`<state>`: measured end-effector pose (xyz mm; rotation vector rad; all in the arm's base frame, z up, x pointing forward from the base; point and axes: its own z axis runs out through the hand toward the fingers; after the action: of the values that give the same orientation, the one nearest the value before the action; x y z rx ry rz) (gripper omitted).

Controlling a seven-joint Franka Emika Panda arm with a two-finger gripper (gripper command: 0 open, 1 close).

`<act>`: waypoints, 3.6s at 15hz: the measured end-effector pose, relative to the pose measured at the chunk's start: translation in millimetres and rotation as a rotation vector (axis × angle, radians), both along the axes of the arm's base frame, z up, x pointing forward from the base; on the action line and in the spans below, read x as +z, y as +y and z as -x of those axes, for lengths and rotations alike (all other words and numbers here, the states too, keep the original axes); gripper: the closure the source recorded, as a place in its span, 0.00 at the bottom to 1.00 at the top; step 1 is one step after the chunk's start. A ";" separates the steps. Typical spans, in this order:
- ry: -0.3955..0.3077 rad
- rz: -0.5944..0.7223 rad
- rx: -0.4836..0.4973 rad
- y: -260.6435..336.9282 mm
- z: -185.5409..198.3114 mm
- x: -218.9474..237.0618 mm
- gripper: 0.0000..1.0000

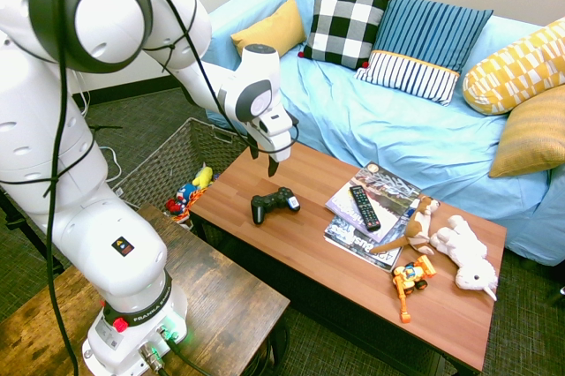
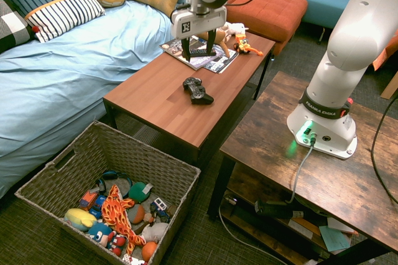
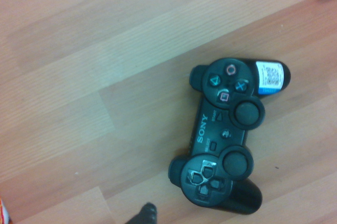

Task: Put the gamepad in the basket

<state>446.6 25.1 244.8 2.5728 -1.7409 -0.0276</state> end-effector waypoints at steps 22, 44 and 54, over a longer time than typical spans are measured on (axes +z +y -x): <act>0.018 0.004 -0.162 -20.8 -24.2 -152.0 1.00; -0.220 -0.047 0.345 274.3 -7.2 1.7 1.00; -0.054 -0.045 0.438 399.5 9.1 -177.5 1.00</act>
<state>437.5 424.6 67.2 2.9492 -1.1644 0.0146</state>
